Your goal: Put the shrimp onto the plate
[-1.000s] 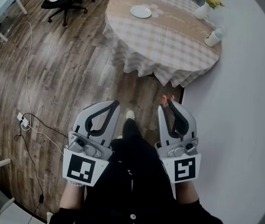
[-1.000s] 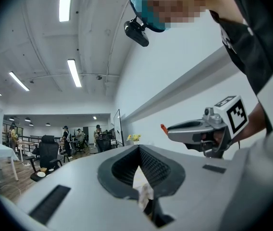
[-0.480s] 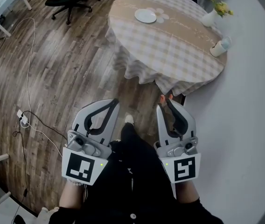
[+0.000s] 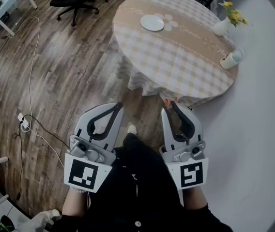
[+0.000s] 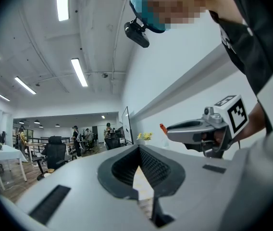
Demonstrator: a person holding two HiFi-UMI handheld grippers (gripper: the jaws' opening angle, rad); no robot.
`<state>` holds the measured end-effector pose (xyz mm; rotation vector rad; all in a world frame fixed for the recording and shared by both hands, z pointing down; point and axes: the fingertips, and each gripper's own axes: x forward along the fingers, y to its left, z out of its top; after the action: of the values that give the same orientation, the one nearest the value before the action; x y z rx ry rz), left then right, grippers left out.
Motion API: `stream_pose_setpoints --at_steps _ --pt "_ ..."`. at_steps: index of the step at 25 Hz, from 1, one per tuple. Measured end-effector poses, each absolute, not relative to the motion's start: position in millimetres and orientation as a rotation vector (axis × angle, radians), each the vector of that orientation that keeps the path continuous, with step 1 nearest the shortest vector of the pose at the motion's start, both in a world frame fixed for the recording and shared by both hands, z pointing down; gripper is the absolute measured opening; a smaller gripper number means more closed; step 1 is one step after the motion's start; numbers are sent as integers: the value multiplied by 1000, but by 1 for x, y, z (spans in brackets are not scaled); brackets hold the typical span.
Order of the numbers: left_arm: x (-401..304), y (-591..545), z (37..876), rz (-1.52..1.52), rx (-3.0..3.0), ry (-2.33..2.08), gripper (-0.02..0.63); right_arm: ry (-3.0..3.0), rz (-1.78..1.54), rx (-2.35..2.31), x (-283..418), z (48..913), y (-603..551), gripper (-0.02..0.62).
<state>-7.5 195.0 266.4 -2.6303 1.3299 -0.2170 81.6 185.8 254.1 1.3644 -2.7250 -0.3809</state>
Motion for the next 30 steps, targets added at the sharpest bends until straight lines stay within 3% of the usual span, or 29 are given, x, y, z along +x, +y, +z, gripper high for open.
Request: stream_pose_setpoints --at_steps 30 --pt "23 102 261 -255 -2542 1460 0 -2789 -418 1295 125 252 88 54"
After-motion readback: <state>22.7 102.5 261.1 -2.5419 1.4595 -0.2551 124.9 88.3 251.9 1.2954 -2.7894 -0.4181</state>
